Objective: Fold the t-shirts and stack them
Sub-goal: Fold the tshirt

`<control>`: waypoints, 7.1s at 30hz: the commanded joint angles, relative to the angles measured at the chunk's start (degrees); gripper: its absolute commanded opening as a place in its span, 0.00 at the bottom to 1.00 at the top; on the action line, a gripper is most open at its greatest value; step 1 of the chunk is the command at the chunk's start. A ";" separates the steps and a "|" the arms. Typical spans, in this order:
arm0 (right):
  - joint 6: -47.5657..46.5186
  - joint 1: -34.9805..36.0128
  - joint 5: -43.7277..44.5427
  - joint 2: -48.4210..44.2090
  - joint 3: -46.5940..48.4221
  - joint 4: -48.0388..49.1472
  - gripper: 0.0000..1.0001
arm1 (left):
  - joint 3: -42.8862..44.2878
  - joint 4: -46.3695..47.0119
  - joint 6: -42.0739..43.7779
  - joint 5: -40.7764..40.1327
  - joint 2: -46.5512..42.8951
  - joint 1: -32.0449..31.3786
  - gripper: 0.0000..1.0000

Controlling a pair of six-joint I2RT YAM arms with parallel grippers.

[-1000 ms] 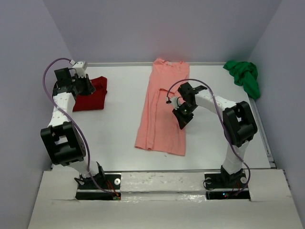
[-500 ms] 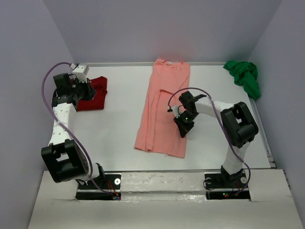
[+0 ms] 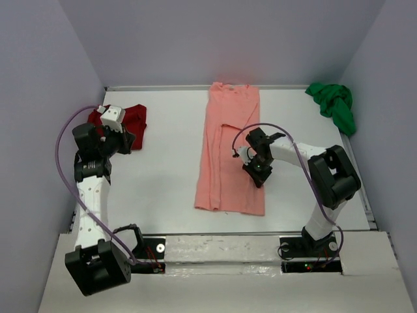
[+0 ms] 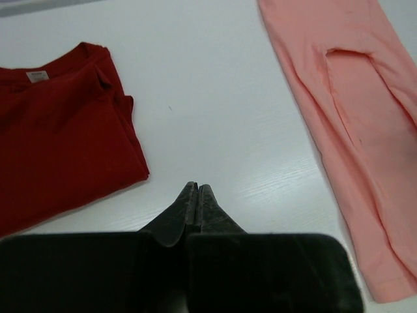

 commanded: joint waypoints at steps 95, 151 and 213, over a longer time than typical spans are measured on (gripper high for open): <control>-3.93 -4.67 -1.78 -2.27 3.31 -15.41 0.00 | 64.49 -23.02 4.85 -0.42 71.71 -43.61 0.00; -5.16 -4.67 6.65 14.46 26.26 -13.39 0.09 | 85.17 -10.64 -1.13 -7.11 85.71 -34.56 0.19; 13.12 -7.31 11.40 -13.95 -1.17 -2.41 0.58 | -20.76 18.20 -32.59 6.43 24.95 -46.50 0.43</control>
